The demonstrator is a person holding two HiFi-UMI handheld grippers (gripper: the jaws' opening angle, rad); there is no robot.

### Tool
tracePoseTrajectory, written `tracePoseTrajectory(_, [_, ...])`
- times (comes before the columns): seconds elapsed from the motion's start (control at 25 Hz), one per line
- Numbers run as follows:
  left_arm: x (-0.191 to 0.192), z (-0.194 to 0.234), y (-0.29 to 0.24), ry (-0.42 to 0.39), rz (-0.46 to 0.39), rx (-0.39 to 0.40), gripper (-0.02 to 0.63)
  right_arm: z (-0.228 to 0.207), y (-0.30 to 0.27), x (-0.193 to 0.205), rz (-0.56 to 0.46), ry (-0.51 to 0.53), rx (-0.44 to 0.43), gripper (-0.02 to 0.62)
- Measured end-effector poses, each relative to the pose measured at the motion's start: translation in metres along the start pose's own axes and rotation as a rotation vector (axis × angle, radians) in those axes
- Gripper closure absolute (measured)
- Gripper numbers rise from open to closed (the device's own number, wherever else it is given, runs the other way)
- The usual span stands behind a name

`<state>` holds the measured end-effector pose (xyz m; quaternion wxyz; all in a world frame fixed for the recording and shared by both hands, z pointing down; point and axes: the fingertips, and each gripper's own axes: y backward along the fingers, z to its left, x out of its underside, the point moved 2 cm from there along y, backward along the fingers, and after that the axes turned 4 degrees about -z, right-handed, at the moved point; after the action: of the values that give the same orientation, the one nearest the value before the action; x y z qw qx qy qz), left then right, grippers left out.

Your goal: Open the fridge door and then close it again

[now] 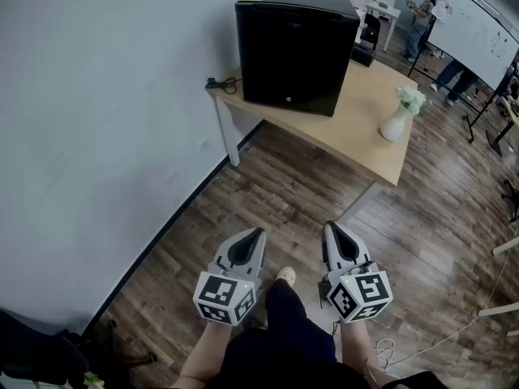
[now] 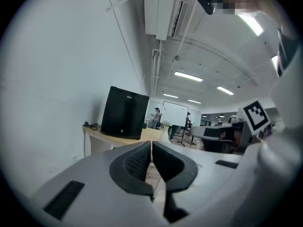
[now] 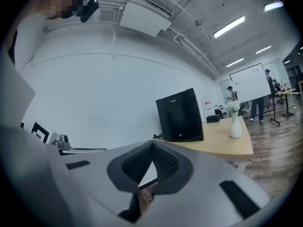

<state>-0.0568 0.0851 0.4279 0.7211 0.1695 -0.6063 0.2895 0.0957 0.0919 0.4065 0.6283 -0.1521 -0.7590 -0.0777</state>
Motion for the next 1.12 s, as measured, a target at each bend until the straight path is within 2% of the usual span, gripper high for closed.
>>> tracePoseTrajectory(0.2, [0.021,-0.033,0.078,0.002,0.018,-0.015,0.595,0.043,0.079,0.011,0.012,0.023,0.002,0.606])
tracePoseTrajectory(0.4, [0.02,-0.06,0.119,0.004,0.014,-0.004,0.595,0.066,0.125,0.015,0.032,0.006,0.001,0.606])
tracePoseTrajectory(0.76, [0.018,-0.081,0.141,0.003,0.007,0.028,0.595,0.082,0.152,0.017,0.045,0.046,0.004,0.604])
tracePoseTrajectory(1.12, [0.02,-0.059,0.141,-0.004,0.01,0.012,0.595,0.085,0.136,0.029,0.062,0.039,0.008,0.604])
